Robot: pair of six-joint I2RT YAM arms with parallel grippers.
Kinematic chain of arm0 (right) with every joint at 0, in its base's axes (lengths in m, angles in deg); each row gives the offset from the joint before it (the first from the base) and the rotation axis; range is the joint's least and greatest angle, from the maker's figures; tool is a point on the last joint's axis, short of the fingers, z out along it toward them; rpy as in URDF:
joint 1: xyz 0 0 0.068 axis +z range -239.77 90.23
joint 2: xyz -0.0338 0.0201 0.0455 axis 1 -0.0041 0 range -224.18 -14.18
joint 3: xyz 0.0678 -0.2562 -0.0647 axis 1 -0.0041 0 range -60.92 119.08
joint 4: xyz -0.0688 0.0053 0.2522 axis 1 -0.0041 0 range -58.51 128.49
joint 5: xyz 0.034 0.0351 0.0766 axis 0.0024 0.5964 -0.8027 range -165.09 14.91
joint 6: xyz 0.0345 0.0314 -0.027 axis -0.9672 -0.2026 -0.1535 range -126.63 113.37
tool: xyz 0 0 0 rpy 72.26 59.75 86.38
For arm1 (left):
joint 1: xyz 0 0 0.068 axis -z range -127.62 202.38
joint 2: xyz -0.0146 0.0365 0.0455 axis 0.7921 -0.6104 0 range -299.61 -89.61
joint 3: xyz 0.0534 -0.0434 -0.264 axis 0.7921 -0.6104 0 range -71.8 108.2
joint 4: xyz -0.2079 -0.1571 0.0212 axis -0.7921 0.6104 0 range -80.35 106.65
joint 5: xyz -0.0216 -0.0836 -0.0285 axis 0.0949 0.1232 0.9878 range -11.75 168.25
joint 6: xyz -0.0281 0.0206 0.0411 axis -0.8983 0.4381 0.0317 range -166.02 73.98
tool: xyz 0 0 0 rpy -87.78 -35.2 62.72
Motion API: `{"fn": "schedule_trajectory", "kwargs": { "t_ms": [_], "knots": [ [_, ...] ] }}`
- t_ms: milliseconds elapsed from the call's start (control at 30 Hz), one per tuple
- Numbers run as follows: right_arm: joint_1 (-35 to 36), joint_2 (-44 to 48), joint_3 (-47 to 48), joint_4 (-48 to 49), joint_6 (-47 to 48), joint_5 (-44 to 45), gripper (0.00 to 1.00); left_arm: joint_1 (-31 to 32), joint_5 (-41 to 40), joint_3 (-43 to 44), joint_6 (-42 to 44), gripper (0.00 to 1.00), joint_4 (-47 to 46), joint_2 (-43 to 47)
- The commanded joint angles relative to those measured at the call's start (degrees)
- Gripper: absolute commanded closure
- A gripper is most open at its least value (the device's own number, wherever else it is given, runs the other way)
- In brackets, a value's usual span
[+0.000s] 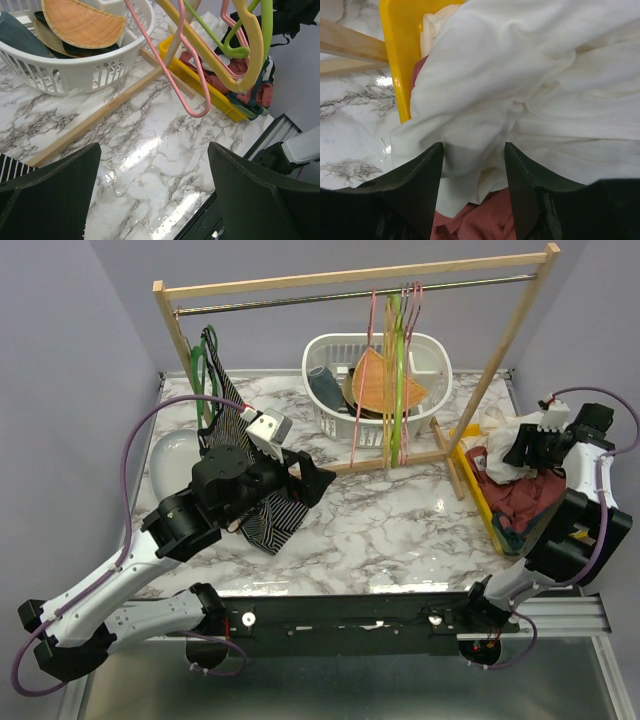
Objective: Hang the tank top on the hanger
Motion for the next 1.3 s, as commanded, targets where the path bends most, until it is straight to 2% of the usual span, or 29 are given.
{"fn": "schedule_trajectory", "kwargs": {
  "t_ms": [0,33,67,133,167,200,367,500,600,867,933,1067,1100,1267],
  "knots": [
    [1.36,-2.86,1.73,-3.01,-0.68,-0.94,0.46,-0.50,1.34,-0.65,-0.53,0.01,-0.85,0.64],
    [1.45,-3.47,1.82,-3.36,-0.33,-1.03,0.49,-0.42,1.34,-0.74,-0.61,0.01,-1.12,0.64],
    [1.45,-3.48,1.73,-3.80,-0.24,-1.38,0.67,-0.50,1.43,-0.92,-0.79,0.01,-1.29,0.55],
    [1.45,-0.51,1.03,-3.54,0.02,-1.29,0.83,-0.50,1.95,-0.92,-1.05,0.01,-1.73,0.29],
    [1.36,1.68,-0.45,-1.97,0.11,-0.51,0.96,-0.59,2.04,-0.66,-0.97,0.01,-1.73,0.20],
    [1.45,3.79,-1.08,-1.17,0.20,-0.15,0.99,-0.59,2.30,-0.57,-1.05,0.01,-1.82,0.11],
    [1.45,19.77,-1.26,-0.29,-1.12,1.17,1.00,-1.38,3.88,-0.04,-1.23,0.01,-3.40,0.11],
    [1.45,27.35,2.77,-2.04,-3.40,-0.75,1.00,-2.78,5.38,-0.56,-1.32,0.01,-4.63,0.03],
    [1.45,29.47,10.85,-5.99,-4.28,-2.51,0.99,-4.36,8.18,-0.74,-1.84,0.01,-4.99,0.03],
    [1.45,28.78,41.85,-19.77,-6.57,-10.51,1.00,-5.78,11.27,-1.27,-2.02,0.01,-5.69,1.17],
    [1.45,29.04,44.26,-21.72,-7.88,-15.34,1.00,-5.95,11.79,-1.79,-2.11,0.01,-6.21,1.43],
    [1.45,32.55,39.71,-23.14,-9.38,-25.26,1.00,-6.04,12.67,-1.97,-2.28,0.01,-6.57,1.52],
    [1.45,34.47,35.26,-23.14,-9.12,-29.55,1.00,-5.95,12.85,-1.97,-2.28,0.01,-6.57,1.52],
    [1.88,38.96,22.58,-26.64,-1.49,-38.11,1.00,-6.04,13.64,-1.18,-2.46,0.01,-6.04,1.25]
  ]
}}
